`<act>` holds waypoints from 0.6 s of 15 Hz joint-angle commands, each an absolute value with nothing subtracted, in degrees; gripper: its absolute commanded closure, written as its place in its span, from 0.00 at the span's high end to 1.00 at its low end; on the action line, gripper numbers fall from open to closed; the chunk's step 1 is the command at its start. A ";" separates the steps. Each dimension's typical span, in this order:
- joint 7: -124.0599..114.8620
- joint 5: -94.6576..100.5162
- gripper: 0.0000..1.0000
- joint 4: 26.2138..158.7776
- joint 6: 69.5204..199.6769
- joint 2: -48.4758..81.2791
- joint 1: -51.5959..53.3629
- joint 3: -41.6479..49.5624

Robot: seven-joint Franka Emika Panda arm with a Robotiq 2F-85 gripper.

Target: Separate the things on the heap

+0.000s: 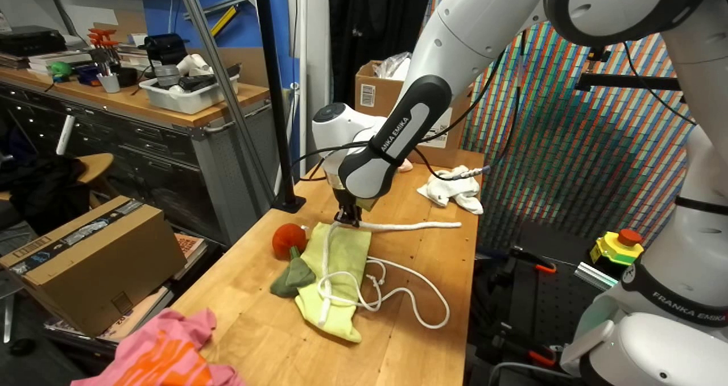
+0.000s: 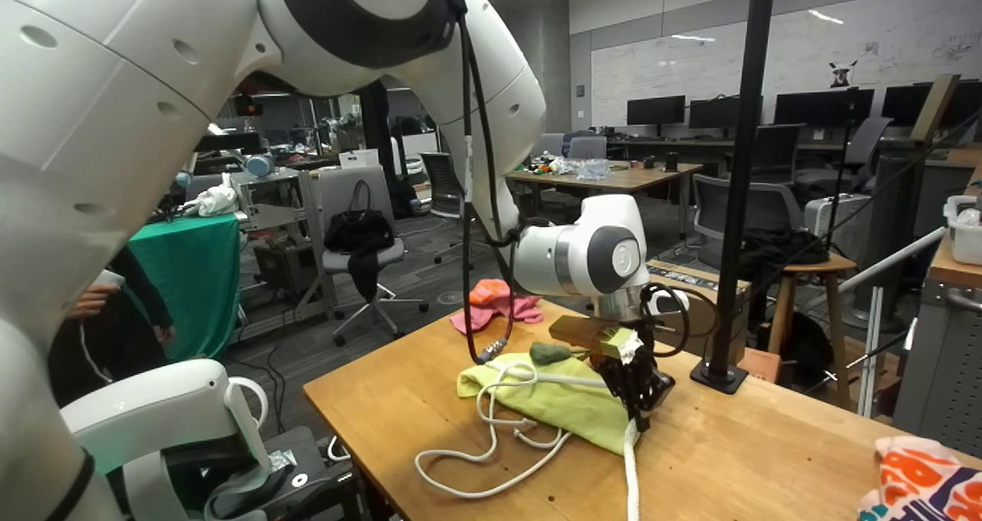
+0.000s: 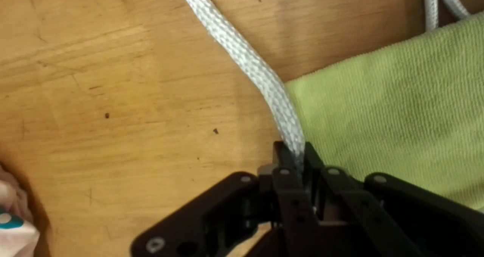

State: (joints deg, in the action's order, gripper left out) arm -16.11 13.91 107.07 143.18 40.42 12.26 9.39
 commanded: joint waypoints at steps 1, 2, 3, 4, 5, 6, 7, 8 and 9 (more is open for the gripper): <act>-19.72 15.29 0.07 104.96 142.57 38.58 13.05 11.17; -20.86 14.70 0.07 104.09 142.37 38.18 12.84 11.36; -21.70 13.81 0.07 102.96 141.74 37.88 12.33 11.24; -22.69 13.40 0.07 102.05 141.14 37.64 12.13 11.30; -23.74 12.76 0.07 100.90 140.24 37.50 11.75 11.28; -24.89 12.32 0.07 99.71 139.31 37.59 11.52 11.32; -26.28 11.94 0.07 98.29 138.04 38.07 11.33 11.50; -27.61 11.86 0.07 97.03 136.59 38.51 11.29 11.80; -28.94 11.62 0.07 95.68 134.87 39.18 11.10 11.98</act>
State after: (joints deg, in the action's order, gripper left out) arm -25.26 12.74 99.79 139.31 38.04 11.33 11.34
